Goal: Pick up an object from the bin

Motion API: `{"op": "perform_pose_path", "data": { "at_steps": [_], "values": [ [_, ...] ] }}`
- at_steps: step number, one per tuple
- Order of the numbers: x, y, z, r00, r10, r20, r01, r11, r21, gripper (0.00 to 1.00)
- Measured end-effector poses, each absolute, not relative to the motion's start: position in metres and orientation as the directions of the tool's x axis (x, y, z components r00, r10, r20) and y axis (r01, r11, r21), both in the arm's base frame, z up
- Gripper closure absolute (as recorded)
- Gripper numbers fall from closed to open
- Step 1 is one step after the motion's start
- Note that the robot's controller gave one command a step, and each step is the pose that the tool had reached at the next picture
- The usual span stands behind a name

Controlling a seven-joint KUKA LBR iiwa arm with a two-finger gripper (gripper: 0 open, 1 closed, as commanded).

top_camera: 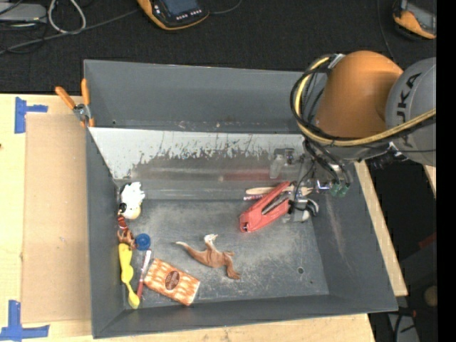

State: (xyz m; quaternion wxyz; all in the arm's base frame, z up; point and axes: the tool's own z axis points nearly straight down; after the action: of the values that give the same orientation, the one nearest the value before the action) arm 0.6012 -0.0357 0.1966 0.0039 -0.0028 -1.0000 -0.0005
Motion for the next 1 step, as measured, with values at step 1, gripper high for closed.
{"op": "perform_pose_path", "data": {
  "at_steps": [1],
  "values": [
    [0.6024, -0.0356, 0.2015, -1.0, 0.004, 0.0, 0.004, 1.0, 0.001, 0.0]
  ]
}}
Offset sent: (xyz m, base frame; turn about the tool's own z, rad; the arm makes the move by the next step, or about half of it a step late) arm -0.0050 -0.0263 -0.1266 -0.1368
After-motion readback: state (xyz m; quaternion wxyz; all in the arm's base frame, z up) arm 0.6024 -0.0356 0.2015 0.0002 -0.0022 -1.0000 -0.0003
